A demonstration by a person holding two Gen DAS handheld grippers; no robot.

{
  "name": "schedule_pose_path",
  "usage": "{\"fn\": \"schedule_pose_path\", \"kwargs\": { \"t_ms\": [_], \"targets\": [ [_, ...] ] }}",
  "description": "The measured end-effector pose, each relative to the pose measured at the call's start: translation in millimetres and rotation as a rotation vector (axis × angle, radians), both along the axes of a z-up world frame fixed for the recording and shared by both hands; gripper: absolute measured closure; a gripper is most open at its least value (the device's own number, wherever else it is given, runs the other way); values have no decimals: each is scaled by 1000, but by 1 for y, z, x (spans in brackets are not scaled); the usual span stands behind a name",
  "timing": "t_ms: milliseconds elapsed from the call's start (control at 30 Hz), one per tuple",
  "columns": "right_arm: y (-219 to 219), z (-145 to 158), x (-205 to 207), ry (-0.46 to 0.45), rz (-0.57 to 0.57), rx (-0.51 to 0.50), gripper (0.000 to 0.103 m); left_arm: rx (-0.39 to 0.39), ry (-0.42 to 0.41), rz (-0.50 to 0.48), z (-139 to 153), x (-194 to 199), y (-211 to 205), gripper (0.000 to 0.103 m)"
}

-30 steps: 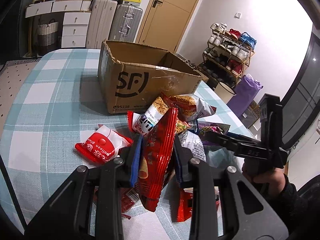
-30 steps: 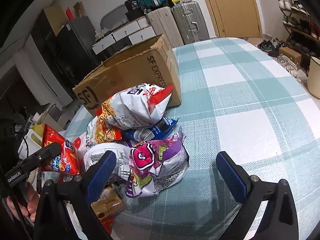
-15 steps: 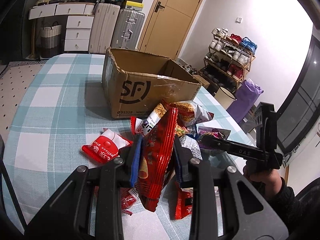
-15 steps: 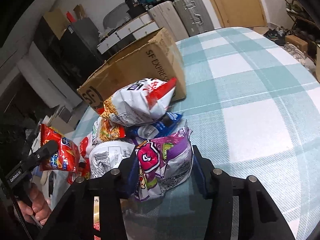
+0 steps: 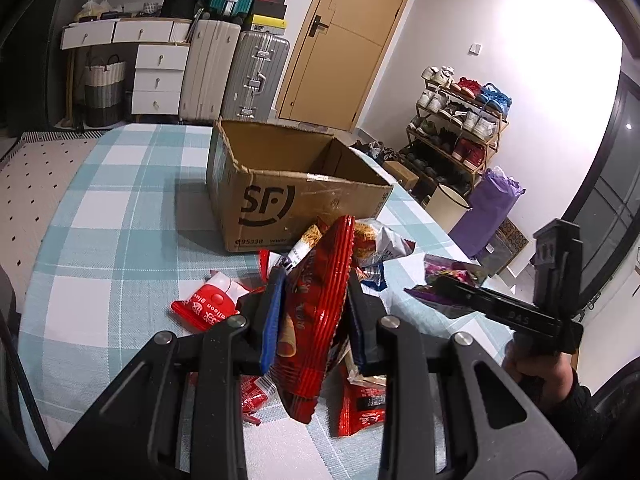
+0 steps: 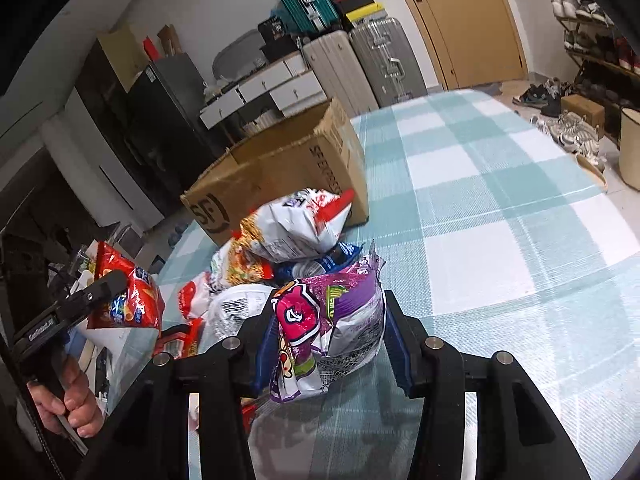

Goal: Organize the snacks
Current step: 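Lift both held bags and carry them over the open cardboard box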

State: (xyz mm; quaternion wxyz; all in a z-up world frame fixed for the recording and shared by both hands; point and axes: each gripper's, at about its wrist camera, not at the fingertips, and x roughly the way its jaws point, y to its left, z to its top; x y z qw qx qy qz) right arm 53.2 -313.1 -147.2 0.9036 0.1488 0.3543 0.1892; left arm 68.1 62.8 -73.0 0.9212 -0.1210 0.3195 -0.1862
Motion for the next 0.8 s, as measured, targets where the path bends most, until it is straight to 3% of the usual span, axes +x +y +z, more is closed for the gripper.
{"fn": "schedule_pose_path", "kwargs": {
  "t_ms": [367, 800],
  "targets": [
    [18, 67, -29, -157, 70, -12, 56, 0, -52, 3, 39, -10, -5, 78],
    [51, 110, 1, -197, 154, -19, 56, 17, -110, 2, 108, 7, -14, 78]
  ]
}}
